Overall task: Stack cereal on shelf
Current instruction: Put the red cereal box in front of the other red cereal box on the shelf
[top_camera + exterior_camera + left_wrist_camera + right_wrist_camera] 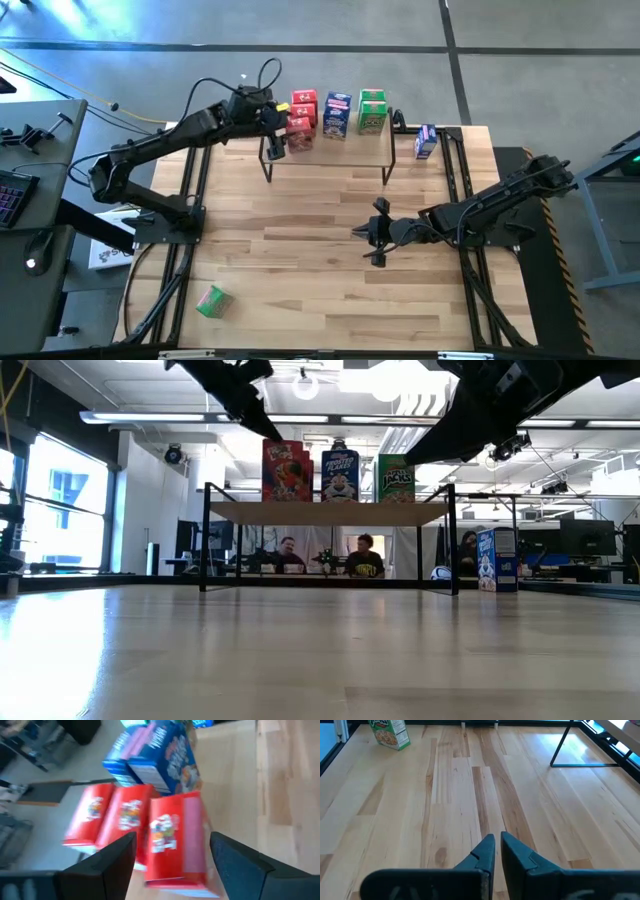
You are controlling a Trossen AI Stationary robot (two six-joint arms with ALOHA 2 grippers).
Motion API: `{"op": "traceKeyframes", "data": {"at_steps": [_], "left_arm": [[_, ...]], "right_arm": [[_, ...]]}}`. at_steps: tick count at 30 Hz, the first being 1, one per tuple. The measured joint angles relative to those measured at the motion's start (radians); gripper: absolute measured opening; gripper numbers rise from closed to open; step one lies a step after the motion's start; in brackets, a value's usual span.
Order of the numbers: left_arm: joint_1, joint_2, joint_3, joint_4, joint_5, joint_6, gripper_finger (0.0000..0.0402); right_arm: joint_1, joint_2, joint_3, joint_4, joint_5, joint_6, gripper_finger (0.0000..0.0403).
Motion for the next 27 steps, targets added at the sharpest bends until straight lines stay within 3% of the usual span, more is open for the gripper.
{"op": "traceKeyframes", "data": {"at_steps": [6, 12, 16, 20, 27], "left_arm": [[-0.004, -0.088, 0.0, -0.031, -0.019, -0.038, 0.0235], [-0.005, -0.157, -0.076, -0.152, -0.053, -0.188, 0.0167], [-0.005, -0.159, -0.188, -0.066, -0.07, -0.22, 0.0103], [-0.002, -0.156, -0.28, 0.126, -0.072, -0.254, 0.005], [0.047, -0.157, -0.314, 0.243, 0.01, -0.285, 0.0017]], "right_arm": [[0.0, 0.0, 0.0, 0.0, -0.002, 0.0, 0.0018], [0.0, 0.0, 0.0, 0.0, -0.002, -0.003, 0.0018], [0.0, 0.0, 0.0, 0.0, -0.002, -0.006, 0.0018], [0.0, 0.0, 0.0, 0.0, -0.002, -0.001, 0.0018], [0.0, 0.0, 0.0, 0.0, -0.002, 0.009, 0.0018]]}}
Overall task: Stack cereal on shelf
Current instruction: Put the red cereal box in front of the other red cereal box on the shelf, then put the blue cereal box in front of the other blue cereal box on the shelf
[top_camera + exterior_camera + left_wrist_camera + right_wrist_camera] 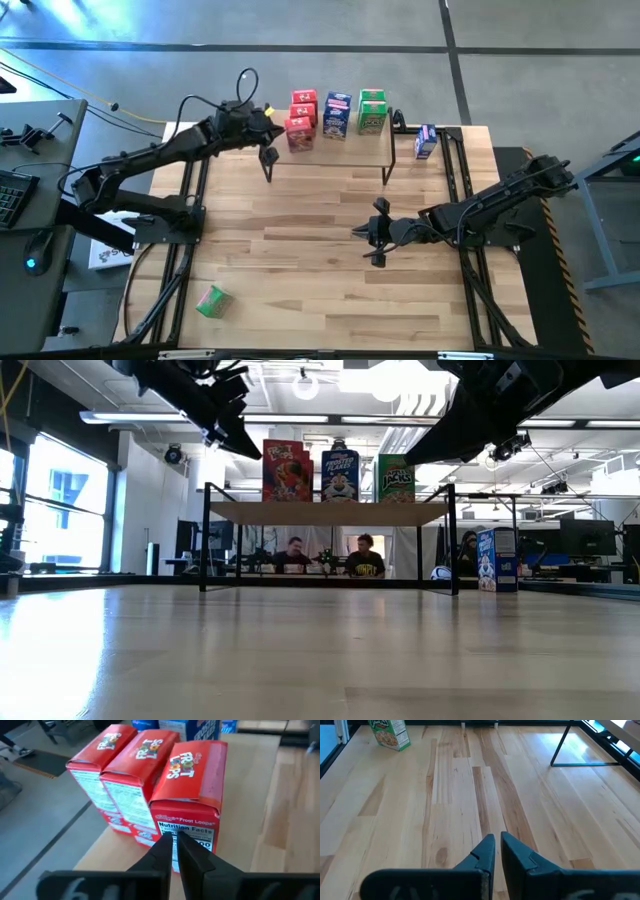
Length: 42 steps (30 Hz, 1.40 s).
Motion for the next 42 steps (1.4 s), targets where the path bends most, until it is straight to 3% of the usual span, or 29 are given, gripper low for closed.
{"op": "traceKeyframes", "data": {"at_steps": [21, 29, 31, 35, 42], "left_arm": [[0.037, 0.066, -0.025, 0.173, 0.046, 0.001, 0.0017], [0.029, -0.09, -0.038, 0.133, 0.052, 0.002, 0.0017], [0.014, -0.145, -0.083, 0.167, 0.075, -0.022, 0.0017], [-0.035, -0.25, -0.216, 0.292, 0.117, -0.106, 0.0016], [-0.163, -0.329, -0.399, 0.518, 0.115, -0.168, 0.0016]], "right_arm": [[0.0, 0.0, 0.0, 0.0, 0.001, 0.017, 0.0018], [0.0, -0.018, 0.044, -0.024, -0.065, 0.061, 0.0018], [0.0, -0.039, 0.09, -0.089, -0.055, 0.052, 0.0018], [-0.007, -0.093, 0.202, -0.351, 0.079, 0.056, 0.0018], [-0.103, -0.206, 0.34, -0.888, 0.295, 0.312, 0.0019]]}}
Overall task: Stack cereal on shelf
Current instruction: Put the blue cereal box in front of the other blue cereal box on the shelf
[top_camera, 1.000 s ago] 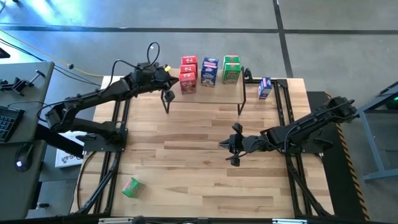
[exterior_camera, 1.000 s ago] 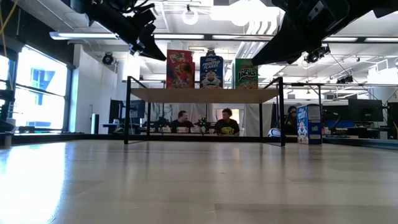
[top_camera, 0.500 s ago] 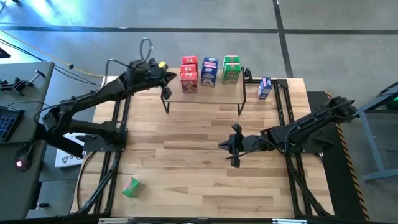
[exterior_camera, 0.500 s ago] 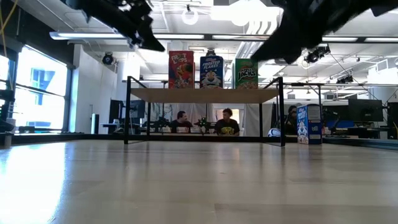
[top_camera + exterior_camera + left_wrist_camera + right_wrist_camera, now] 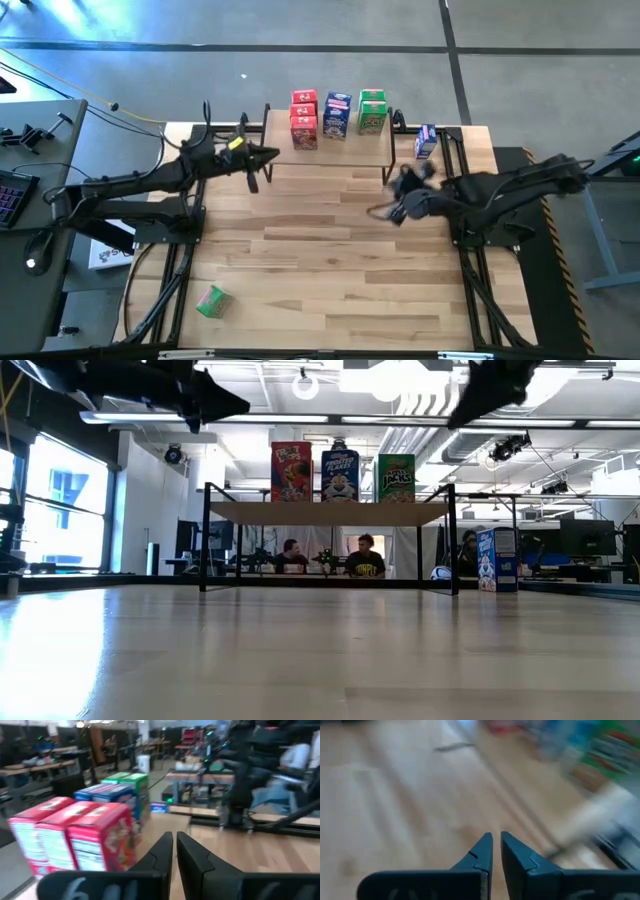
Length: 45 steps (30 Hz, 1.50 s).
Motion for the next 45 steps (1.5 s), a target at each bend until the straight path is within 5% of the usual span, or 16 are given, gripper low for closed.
{"op": "traceKeyframes", "data": {"at_steps": [10, 23, 31, 45], "left_arm": [[-0.067, -0.003, -0.053, 0.045, -0.018, 0.024, 0.0016], [-0.068, -0.003, -0.053, 0.045, -0.02, 0.026, 0.0016], [-0.068, -0.003, -0.053, 0.041, -0.02, 0.026, 0.0016], [-0.068, -0.003, -0.052, 0.041, -0.02, 0.034, 0.0016]], "right_arm": [[-0.339, -0.178, -0.054, -0.282, 0.101, 0.25, 0.0067], [-0.86, -0.182, -0.227, 0.004, -0.153, 0.143, 0.026], [-0.985, -0.182, -0.362, 0.201, -0.17, 0.142, 0.0284], [-1.028, -0.065, -0.425, 0.387, -0.146, 0.126, 0.0284]]}}
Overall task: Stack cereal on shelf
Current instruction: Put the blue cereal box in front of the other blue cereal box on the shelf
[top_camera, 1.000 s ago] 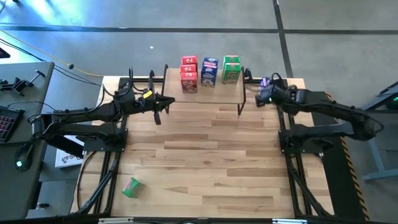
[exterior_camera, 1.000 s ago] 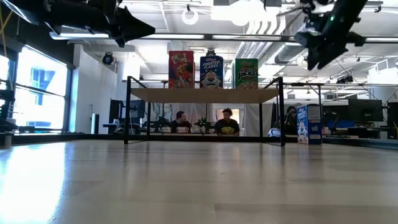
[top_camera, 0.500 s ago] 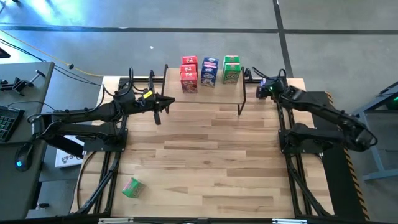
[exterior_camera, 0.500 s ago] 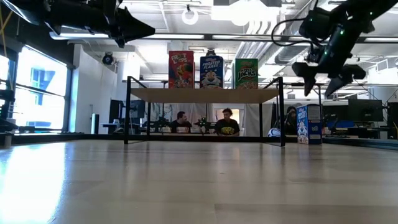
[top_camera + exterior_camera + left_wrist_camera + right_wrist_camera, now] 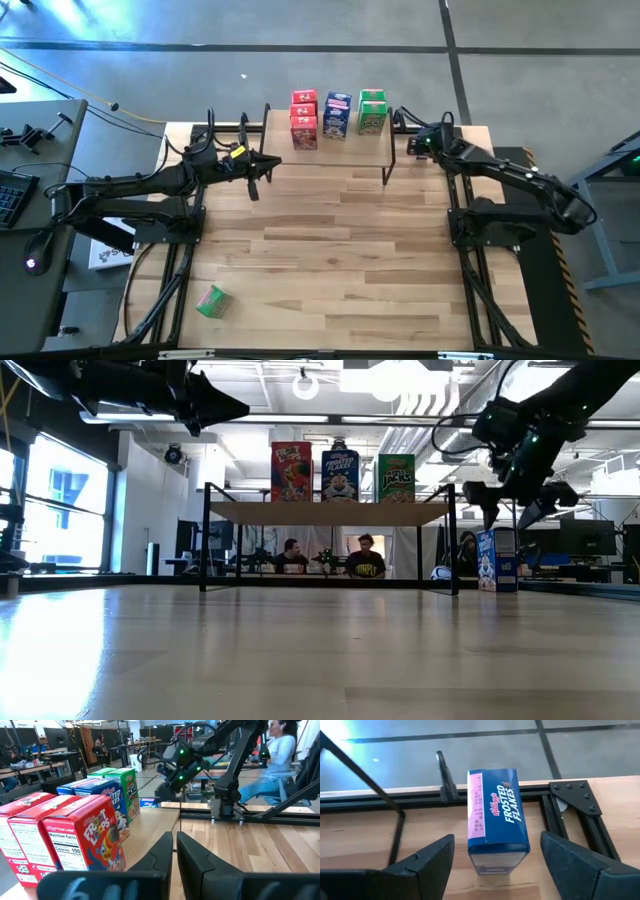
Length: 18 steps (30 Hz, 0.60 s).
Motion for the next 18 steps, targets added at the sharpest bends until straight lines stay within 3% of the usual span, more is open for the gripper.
{"op": "traceKeyframes", "data": {"at_steps": [11, 18], "left_arm": [[0.0, 0.0, 0.0, -0.001, 0.0, 0.0, 0.0016], [0.0, 0.0, 0.0, -0.002, 0.0, 0.0, 0.0016]], "right_arm": [[-0.005, 0.166, 0.0, 0.125, 0.072, 0.024, 0.0277], [-0.023, 0.203, 0.0, 0.143, 0.068, 0.025, 0.0214]]}}
